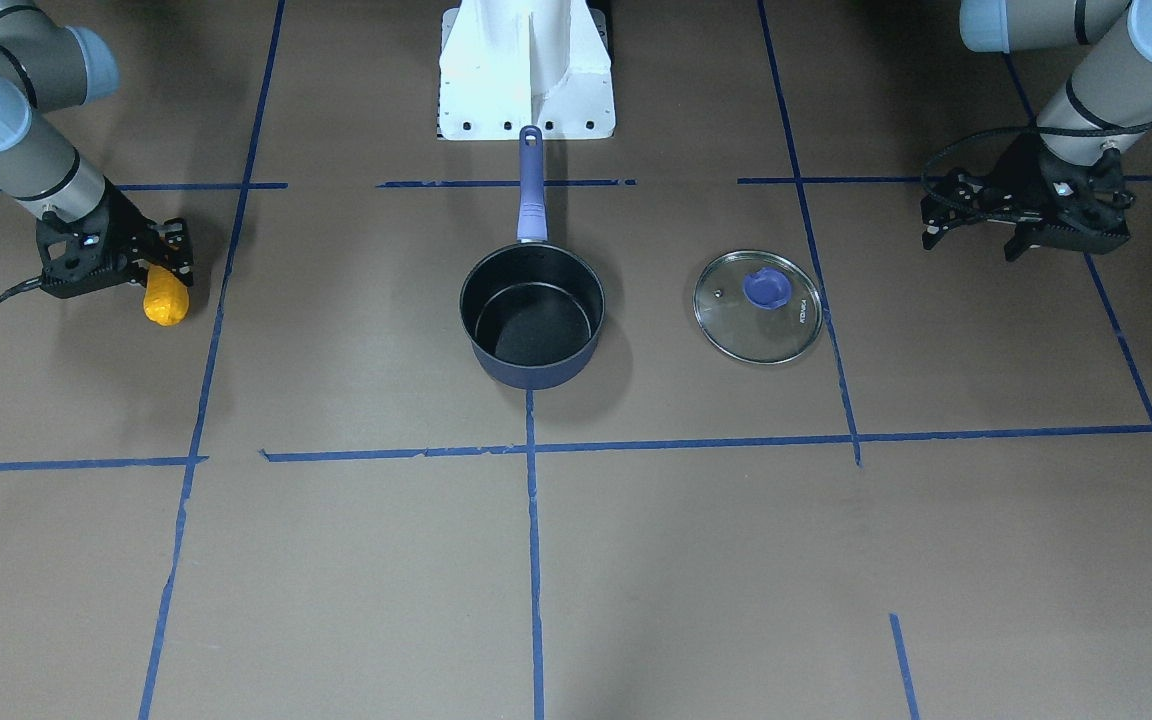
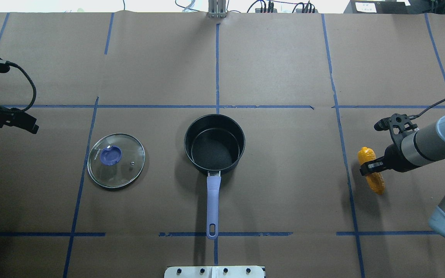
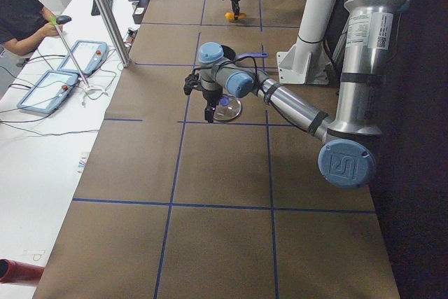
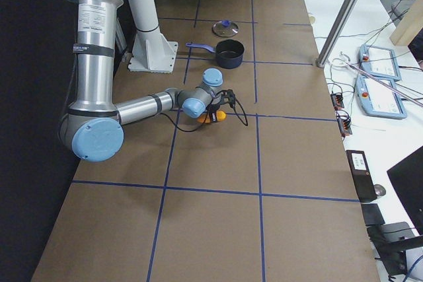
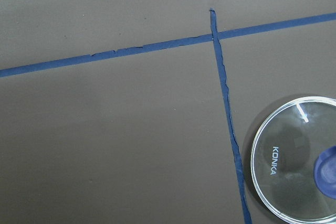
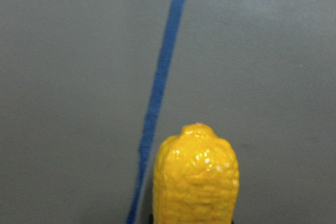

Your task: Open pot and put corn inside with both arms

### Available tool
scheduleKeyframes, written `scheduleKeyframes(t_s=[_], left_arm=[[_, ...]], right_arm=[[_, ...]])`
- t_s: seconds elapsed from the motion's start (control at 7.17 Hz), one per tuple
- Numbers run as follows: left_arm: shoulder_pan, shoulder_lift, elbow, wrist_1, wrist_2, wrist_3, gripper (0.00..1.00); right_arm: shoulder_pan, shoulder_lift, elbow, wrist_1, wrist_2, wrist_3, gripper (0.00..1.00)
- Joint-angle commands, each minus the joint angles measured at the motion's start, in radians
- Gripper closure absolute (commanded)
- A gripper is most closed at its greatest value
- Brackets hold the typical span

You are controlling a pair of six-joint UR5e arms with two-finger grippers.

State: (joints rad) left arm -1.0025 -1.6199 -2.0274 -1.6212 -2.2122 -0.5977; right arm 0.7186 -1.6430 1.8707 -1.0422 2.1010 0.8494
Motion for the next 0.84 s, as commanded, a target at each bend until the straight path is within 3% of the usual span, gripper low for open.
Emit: scheduleKeyframes(t_s=[0.0, 0.42, 0.7], left_arm=[[-0.008, 0.002, -0.005, 0.000, -0.001, 0.001, 0.01], [-0.015, 0.014, -0.005, -0.003, -0.003, 0.004, 0.01], [-0.015, 0.014, -0.007, -0.003, -0.001, 0.003, 0.01]], right_arm=[[-0.005, 0.206, 0.067, -0.126, 0.004, 0.226, 1.00], [-0.155, 0.606, 0.003, -0.333, -0.086, 0.546, 1.00], [-0.186, 0.739, -0.152, -0.331, -0.137, 0.591, 1.00]])
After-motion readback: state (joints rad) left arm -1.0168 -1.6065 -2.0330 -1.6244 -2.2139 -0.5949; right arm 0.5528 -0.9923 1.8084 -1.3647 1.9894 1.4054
